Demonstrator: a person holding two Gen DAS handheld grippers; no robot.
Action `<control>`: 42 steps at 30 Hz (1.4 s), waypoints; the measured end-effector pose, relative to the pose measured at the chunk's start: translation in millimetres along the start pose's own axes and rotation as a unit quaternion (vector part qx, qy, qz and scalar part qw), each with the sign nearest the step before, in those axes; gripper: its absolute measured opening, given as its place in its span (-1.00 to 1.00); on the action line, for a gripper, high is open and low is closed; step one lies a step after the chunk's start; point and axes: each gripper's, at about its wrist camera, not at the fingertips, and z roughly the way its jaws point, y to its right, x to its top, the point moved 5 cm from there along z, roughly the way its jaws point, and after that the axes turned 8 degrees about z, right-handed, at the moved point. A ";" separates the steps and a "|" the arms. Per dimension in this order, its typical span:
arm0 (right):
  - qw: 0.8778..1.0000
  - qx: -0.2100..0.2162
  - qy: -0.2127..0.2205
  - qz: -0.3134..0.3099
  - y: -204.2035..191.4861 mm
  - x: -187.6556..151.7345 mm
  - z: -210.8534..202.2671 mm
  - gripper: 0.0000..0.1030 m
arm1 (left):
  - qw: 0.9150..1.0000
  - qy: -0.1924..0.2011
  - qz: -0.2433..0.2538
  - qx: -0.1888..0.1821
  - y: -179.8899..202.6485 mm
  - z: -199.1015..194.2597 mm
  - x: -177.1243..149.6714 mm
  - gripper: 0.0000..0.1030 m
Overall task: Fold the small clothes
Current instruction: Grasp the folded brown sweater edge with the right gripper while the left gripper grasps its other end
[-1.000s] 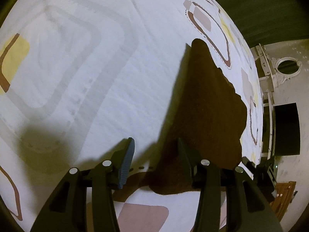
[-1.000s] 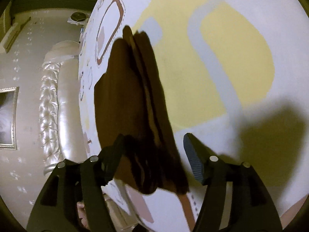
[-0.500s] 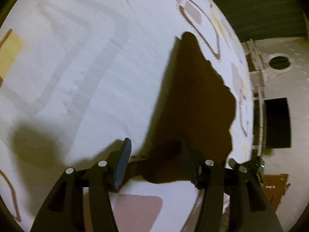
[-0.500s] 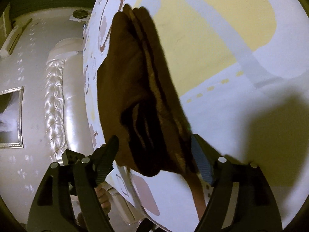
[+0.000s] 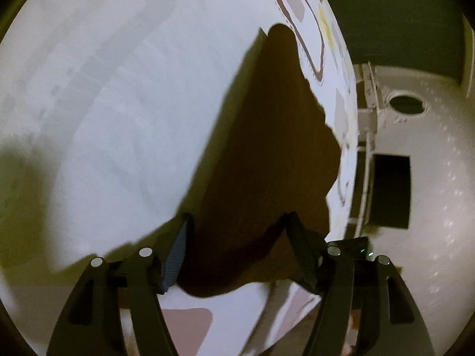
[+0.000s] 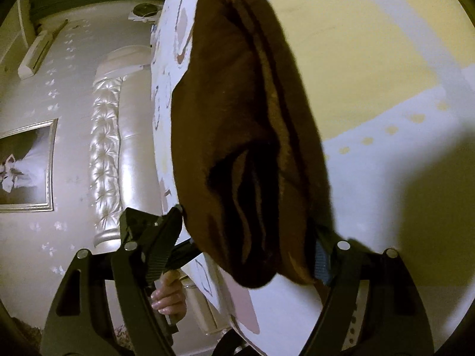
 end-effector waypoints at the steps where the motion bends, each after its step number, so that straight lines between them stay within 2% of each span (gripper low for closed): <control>1: 1.000 0.000 -0.002 -0.002 -0.1 0.7 1.2 0.25 | 1.000 0.001 -0.004 -0.005 -0.8 -0.6 0.9 0.25; 5: 1.000 0.000 -0.010 0.005 7.4 2.7 5.1 -0.37 | 1.000 -0.013 -0.008 -0.024 -4.1 2.6 -1.6 0.25; 7: 1.000 0.007 -0.011 0.012 11.7 2.9 4.9 -0.43 | 1.000 -0.018 0.010 -0.018 0.4 5.4 -2.8 0.19; 8: 1.000 0.010 -0.010 0.015 12.1 2.4 4.7 -0.44 | 0.999 -0.023 0.029 -0.009 6.5 8.7 -4.0 -0.03; 9: 1.000 0.010 -0.009 0.015 12.2 2.4 4.2 -0.45 | 0.999 -0.030 0.042 -0.003 10.8 12.3 -5.3 -0.12; 11: 1.000 0.010 -0.008 0.014 10.6 1.1 5.1 -0.48 | 0.997 -0.032 0.064 0.015 16.9 16.3 -5.9 -0.42; 14: 1.000 0.008 -0.010 0.013 9.1 0.7 5.5 -0.53 | 0.996 -0.027 0.082 0.026 21.1 14.9 -5.2 -0.61; 17: 1.000 0.007 -0.011 0.005 3.4 -0.6 5.3 -0.56 | 0.993 -0.022 0.105 0.047 24.9 10.7 -5.8 -0.65; 25: 1.000 0.018 -0.022 -0.003 -9.8 -18.8 6.1 -0.58 | 0.994 -0.006 0.103 0.040 26.1 -10.8 -9.6 -0.66; 34: 0.999 0.005 -0.041 0.004 6.5 -40.5 -4.3 -0.59 | 0.996 -0.017 0.074 0.044 10.1 -15.6 -38.6 -0.65; 38: 0.999 -0.012 -0.042 0.015 20.9 -44.2 -6.1 -0.59 | 0.997 -0.016 0.059 0.045 4.4 -9.1 -37.0 -0.64; 42: 0.999 -0.020 -0.038 0.017 25.6 -41.5 -4.2 -0.59 | 0.996 -0.022 0.072 0.047 5.0 -3.1 -35.0 -0.60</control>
